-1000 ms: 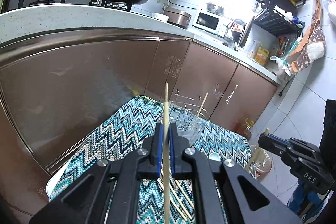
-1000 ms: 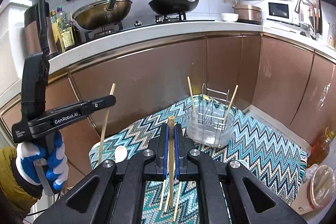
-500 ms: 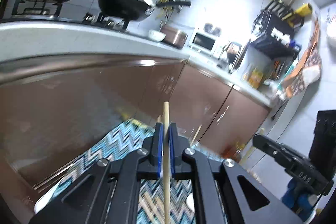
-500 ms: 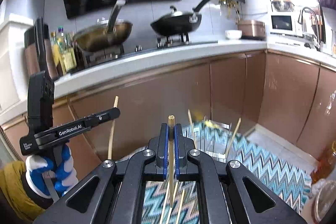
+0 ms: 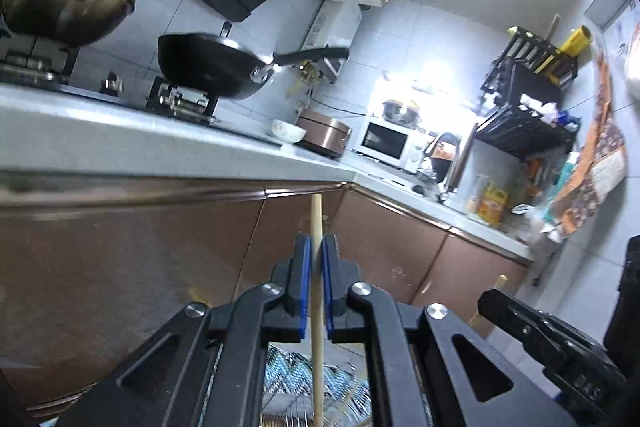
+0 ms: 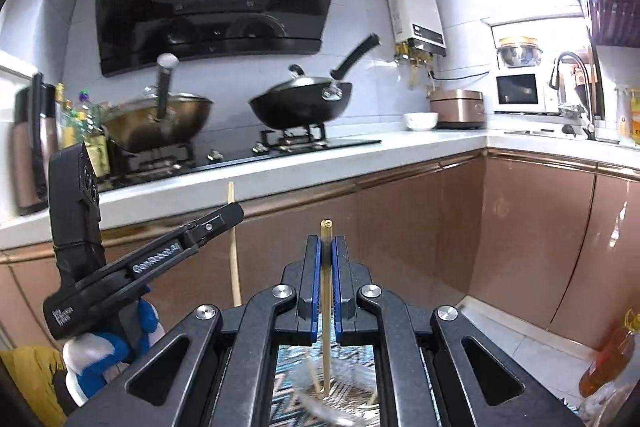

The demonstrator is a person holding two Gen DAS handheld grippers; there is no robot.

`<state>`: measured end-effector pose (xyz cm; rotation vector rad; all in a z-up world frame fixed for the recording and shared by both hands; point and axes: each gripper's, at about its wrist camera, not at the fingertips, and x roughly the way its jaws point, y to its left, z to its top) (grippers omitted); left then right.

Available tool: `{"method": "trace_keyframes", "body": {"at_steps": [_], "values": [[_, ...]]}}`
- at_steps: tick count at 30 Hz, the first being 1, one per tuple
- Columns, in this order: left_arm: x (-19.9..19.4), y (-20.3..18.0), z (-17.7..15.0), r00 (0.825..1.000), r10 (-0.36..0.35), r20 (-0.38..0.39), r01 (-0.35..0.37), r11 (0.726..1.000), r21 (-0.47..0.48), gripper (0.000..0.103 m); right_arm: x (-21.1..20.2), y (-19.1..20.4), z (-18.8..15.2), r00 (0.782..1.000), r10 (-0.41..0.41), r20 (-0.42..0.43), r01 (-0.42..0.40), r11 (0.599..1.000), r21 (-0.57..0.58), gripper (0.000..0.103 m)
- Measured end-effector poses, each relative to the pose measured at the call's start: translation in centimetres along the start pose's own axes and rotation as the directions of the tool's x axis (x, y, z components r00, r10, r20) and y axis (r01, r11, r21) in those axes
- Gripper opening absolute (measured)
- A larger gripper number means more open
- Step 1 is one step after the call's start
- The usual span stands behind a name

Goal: Organize utensils
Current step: 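Lift both chopsticks upright and carry them over the utensil holder, then drop the chopsticks into the holder and open both tools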

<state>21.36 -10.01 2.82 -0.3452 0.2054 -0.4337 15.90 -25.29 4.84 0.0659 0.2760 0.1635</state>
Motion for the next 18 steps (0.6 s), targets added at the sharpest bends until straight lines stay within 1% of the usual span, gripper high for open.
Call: {"method": "trace_keyframes", "body": {"at_steps": [4, 7, 10, 13, 18], "values": [[3.3, 0.3, -3.4, 0.998, 0.063, 0.01, -0.063, 0.998, 0.016, 0.005, 2.9, -1.4, -2.3, 0.999, -0.025, -0.02, 0.025, 1.0, 0.004, 0.005], [5.0, 0.2, -5.8, 0.994, 0.106, 0.036, -0.108, 0.993, 0.056, 0.006, 4.7, -2.2, -4.6, 0.998, -0.042, -0.046, 0.042, 0.999, 0.001, 0.005], [6.0, 0.5, -7.7, 0.993, 0.118, 0.028, -0.12, 0.991, 0.063, 0.006, 6.3, -2.9, -7.0, 0.996, -0.052, -0.077, 0.053, 0.999, 0.009, 0.005], [6.6, 0.6, -9.2, 0.99, 0.142, 0.026, -0.144, 0.985, 0.097, 0.006, 7.2, -3.0, -9.0, 0.991, -0.068, -0.112, 0.068, 0.998, -0.002, 0.005], [7.1, 1.4, -10.1, 0.988, 0.154, -0.016, -0.153, 0.986, 0.069, 0.006, 8.0, -3.1, -10.8, 0.983, -0.081, -0.162, 0.083, 0.997, 0.003, 0.005]]}}
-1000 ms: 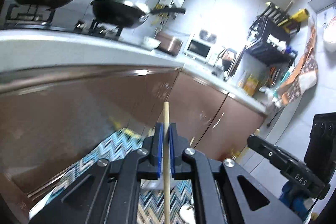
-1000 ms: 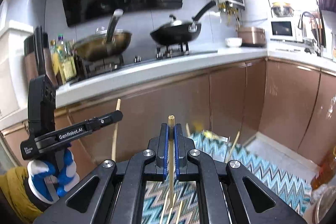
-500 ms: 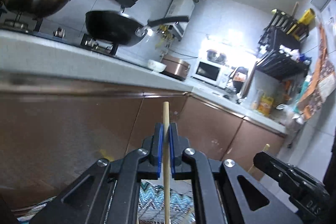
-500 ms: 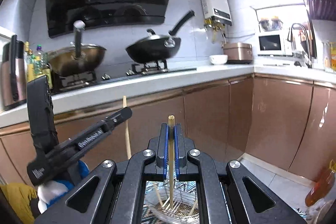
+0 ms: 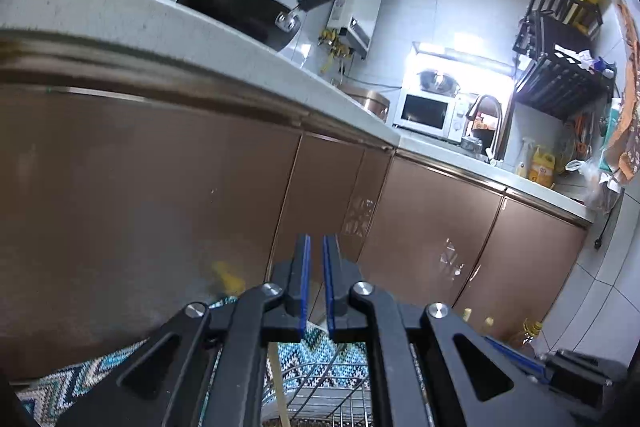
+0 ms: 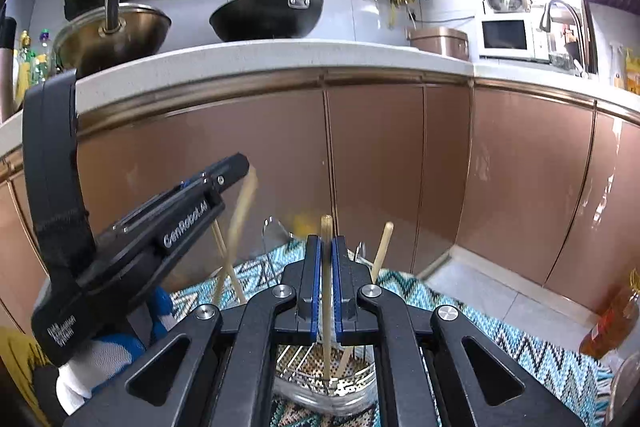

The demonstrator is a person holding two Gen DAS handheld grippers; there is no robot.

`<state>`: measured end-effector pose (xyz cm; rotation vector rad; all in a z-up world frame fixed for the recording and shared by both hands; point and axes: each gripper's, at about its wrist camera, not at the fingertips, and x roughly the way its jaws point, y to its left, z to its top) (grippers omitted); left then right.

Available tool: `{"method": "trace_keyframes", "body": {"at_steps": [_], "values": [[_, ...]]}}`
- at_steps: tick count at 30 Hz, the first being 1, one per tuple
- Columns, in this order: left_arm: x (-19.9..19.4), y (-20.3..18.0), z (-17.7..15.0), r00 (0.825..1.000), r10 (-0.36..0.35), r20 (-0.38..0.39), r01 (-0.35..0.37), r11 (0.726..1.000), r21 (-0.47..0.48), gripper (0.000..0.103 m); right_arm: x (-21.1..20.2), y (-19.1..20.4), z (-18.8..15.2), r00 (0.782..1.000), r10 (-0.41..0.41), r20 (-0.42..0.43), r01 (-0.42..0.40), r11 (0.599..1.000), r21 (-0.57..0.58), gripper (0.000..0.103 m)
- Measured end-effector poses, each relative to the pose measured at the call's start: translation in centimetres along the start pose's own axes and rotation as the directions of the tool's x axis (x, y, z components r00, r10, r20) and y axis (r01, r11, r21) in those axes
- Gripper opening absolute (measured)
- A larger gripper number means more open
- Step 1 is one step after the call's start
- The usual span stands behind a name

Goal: Organize utensils
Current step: 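Drop the chopsticks into the holder and open both tools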

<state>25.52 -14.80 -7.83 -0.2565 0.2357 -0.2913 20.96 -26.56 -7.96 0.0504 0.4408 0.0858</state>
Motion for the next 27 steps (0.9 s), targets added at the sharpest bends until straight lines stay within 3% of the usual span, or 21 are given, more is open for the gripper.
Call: {"method": "trace_keyframes", "body": {"at_steps": [7, 14, 21, 27], "values": [[-0.9, 1.2, 0.3, 0.997, -0.03, -0.066, 0.03, 1.0, -0.002, 0.007, -0.2, -0.3, -0.3, 1.0, 0.009, -0.024, -0.009, 1.0, 0.016, 0.008], [-4.5, 2.1, 1.1, 0.987, -0.054, -0.148, 0.064, 0.996, 0.066, 0.016, -1.5, -0.2, 0.2, 1.0, 0.016, -0.025, -0.015, 1.0, 0.022, 0.032], [-9.7, 3.0, 2.7, 0.971, -0.05, -0.235, 0.092, 0.981, 0.173, 0.022, -4.9, 0.6, 1.1, 1.0, 0.029, -0.005, -0.029, 0.999, 0.025, 0.034], [-13.0, 4.1, 3.5, 0.966, -0.027, -0.257, 0.083, 0.975, 0.206, 0.027, -7.3, 1.2, 1.0, 1.0, 0.029, -0.006, -0.029, 0.999, 0.037, 0.034]]}}
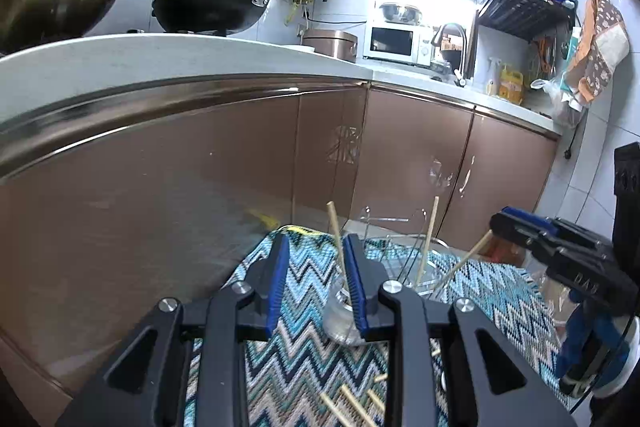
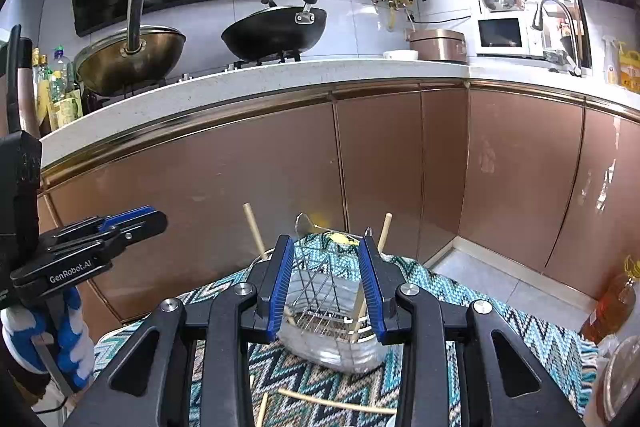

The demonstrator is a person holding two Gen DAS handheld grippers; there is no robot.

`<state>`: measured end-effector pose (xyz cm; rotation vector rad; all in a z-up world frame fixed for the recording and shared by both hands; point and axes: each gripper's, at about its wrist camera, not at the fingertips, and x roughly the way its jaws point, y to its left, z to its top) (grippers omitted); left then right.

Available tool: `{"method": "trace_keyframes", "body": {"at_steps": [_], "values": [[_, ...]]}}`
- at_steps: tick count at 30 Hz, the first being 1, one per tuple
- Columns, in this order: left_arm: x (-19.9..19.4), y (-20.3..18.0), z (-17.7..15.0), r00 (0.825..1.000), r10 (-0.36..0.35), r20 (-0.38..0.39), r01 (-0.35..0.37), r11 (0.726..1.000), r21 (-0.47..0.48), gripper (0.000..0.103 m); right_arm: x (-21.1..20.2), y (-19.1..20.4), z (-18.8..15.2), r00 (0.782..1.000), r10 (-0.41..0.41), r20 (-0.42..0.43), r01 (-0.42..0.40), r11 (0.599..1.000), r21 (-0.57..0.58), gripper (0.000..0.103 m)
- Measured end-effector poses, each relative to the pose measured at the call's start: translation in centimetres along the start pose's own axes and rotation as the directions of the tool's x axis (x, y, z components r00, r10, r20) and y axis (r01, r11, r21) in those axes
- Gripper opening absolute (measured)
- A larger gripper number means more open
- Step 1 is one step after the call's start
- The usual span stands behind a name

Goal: Organize utensils
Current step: 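Drop the chopsticks into the holder and open both tools, then move the right tool to a white spoon while the left tool reaches a chopstick beside it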

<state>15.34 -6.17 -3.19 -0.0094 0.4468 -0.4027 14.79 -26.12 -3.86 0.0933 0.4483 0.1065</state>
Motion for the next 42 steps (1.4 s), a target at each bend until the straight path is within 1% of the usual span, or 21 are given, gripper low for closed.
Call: {"method": "trace_keyframes", "body": {"at_steps": [6, 12, 16, 19, 22, 25, 27, 28, 29, 31, 33, 36, 38, 40, 42], "values": [[-2.4, 1.2, -0.4, 1.0, 0.004, -0.01, -0.005, 0.999, -0.036, 0.027, -2.2, 0.4, -0.2, 1.0, -0.007, -0.01, 0.007, 1.0, 0.02, 0.034], [-4.5, 1.8, -1.4, 1.0, 0.005, -0.028, -0.006, 0.999, -0.045, 0.029, -3.6, 0.3, -1.1, 0.999, -0.014, -0.048, 0.016, 0.999, 0.031, 0.034], [-4.4, 1.7, -2.1, 0.999, -0.004, -0.051, 0.002, 0.999, -0.047, 0.031, -4.2, -0.7, -1.9, 0.997, -0.027, -0.074, 0.031, 0.998, 0.058, 0.034], [-3.5, 0.7, -2.7, 0.996, -0.036, -0.086, 0.034, 0.999, -0.024, 0.031, -4.9, -1.5, -2.4, 0.996, -0.036, -0.077, 0.042, 0.996, 0.079, 0.034], [-2.5, -1.6, -3.5, 0.988, -0.081, -0.129, 0.087, 0.995, 0.044, 0.031, -5.5, -2.3, -3.0, 0.996, -0.037, -0.082, 0.044, 0.994, 0.095, 0.034], [-0.9, -5.2, -4.6, 0.966, -0.145, -0.215, 0.181, 0.97, 0.161, 0.031, -6.3, -3.4, -3.9, 0.995, -0.038, -0.089, 0.047, 0.993, 0.104, 0.034], [0.7, -7.7, -5.4, 0.944, -0.178, -0.279, 0.246, 0.942, 0.23, 0.031, -6.5, -4.6, -4.7, 0.994, -0.035, -0.104, 0.047, 0.993, 0.108, 0.034], [1.6, -8.7, -5.7, 0.931, -0.193, -0.31, 0.277, 0.926, 0.256, 0.031, -6.6, -5.0, -5.1, 0.993, -0.035, -0.11, 0.048, 0.993, 0.112, 0.034], [2.3, -9.5, -6.0, 0.922, -0.201, -0.331, 0.297, 0.915, 0.274, 0.031, -6.8, -5.9, -5.7, 0.992, -0.039, -0.119, 0.053, 0.991, 0.119, 0.034], [4.0, -10.8, -6.6, 0.904, -0.209, -0.374, 0.332, 0.893, 0.305, 0.031, -7.0, -7.2, -6.6, 0.99, -0.044, -0.132, 0.062, 0.989, 0.134, 0.034], [5.5, -11.7, -7.2, 0.89, -0.205, -0.408, 0.354, 0.874, 0.332, 0.031, -7.1, -8.6, -7.7, 0.987, -0.052, -0.149, 0.075, 0.986, 0.149, 0.034], [8.4, -12.8, -7.9, 0.851, -0.199, -0.486, 0.409, 0.833, 0.374, 0.03, -7.1, -10.7, -9.5, 0.982, -0.057, -0.178, 0.089, 0.98, 0.179, 0.034], [9.8, -13.2, -8.1, 0.827, -0.2, -0.525, 0.438, 0.814, 0.381, 0.03, -6.9, -11.7, -10.4, 0.98, -0.058, -0.191, 0.096, 0.976, 0.194, 0.034], [11.0, -13.9, -8.4, 0.809, -0.193, -0.555, 0.462, 0.793, 0.398, 0.03, -6.8, -12.6, -11.3, 0.979, -0.054, -0.195, 0.096, 0.972, 0.213, 0.034], [12.0, -14.7, -8.6, 0.798, -0.178, -0.575, 0.476, 0.772, 0.421, 0.03, -6.5, -13.3, -12.1, 0.979, -0.049, -0.198, 0.095, 0.969, 0.229, 0.034]]}}
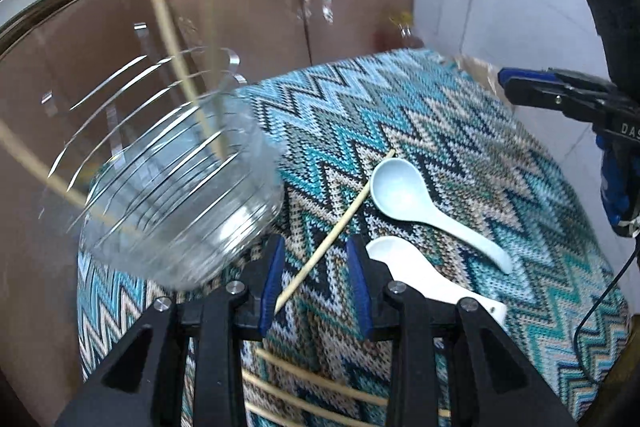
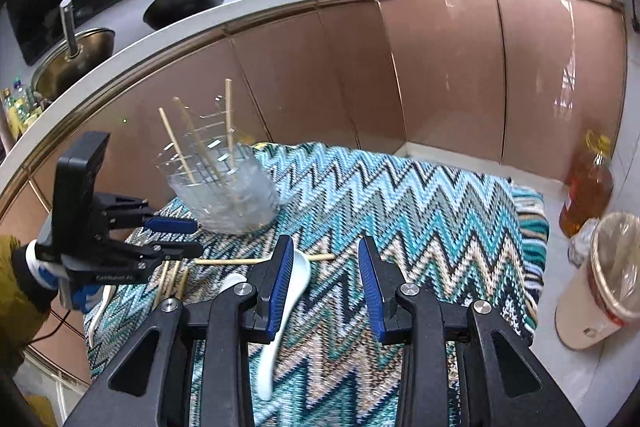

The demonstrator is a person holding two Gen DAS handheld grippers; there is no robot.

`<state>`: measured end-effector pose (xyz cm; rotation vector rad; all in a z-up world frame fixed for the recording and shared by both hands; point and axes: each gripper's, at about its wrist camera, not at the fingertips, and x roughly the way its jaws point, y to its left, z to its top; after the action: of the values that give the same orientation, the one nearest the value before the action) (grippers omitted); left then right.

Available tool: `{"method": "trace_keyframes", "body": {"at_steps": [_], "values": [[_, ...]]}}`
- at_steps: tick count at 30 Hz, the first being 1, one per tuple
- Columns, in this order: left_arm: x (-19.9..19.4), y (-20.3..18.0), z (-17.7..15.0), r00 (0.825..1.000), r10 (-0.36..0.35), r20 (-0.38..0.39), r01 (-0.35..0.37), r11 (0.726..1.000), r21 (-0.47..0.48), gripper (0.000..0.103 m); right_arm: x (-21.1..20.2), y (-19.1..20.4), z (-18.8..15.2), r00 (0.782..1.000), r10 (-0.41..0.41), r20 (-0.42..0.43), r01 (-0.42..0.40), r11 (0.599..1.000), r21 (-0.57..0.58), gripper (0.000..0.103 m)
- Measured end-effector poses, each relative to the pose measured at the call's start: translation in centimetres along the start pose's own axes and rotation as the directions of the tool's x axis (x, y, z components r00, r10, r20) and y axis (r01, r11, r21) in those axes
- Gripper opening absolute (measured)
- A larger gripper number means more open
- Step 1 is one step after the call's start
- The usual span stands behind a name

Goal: Organize utensils
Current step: 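Move the right tool to a white spoon while the left tool reaches a chopstick beside it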

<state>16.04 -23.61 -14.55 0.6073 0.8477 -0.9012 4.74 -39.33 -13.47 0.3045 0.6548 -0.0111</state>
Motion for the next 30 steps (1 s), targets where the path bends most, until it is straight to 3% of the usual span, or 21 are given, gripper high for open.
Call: {"method": "trace_keyframes", "body": {"at_steps": [7, 15, 22, 30], "values": [[3.6, -1.5, 2.3, 0.992, -0.021, -0.126, 0.032, 0.995, 0.091, 0.029, 1.0, -2.1, -1.0, 1.0, 0.027, -0.007, -0.027, 0.999, 0.044, 0.034], [6.5, -2.2, 4.0, 0.964, -0.006, -0.266, 0.048, 0.987, 0.151, 0.018, 0.8, -3.1, -1.6, 0.999, 0.041, 0.007, -0.042, 0.997, 0.07, 0.034], [8.2, -4.0, 4.3, 0.943, 0.071, -0.324, 0.023, 0.96, 0.278, 0.009, 0.5, -3.7, -1.9, 0.999, 0.05, 0.016, -0.051, 0.995, 0.087, 0.034], [10.1, -3.5, 5.0, 0.927, 0.063, -0.37, 0.054, 0.953, 0.297, 0.007, 0.5, -4.1, -2.1, 0.999, 0.047, 0.015, -0.048, 0.994, 0.099, 0.034]]}}
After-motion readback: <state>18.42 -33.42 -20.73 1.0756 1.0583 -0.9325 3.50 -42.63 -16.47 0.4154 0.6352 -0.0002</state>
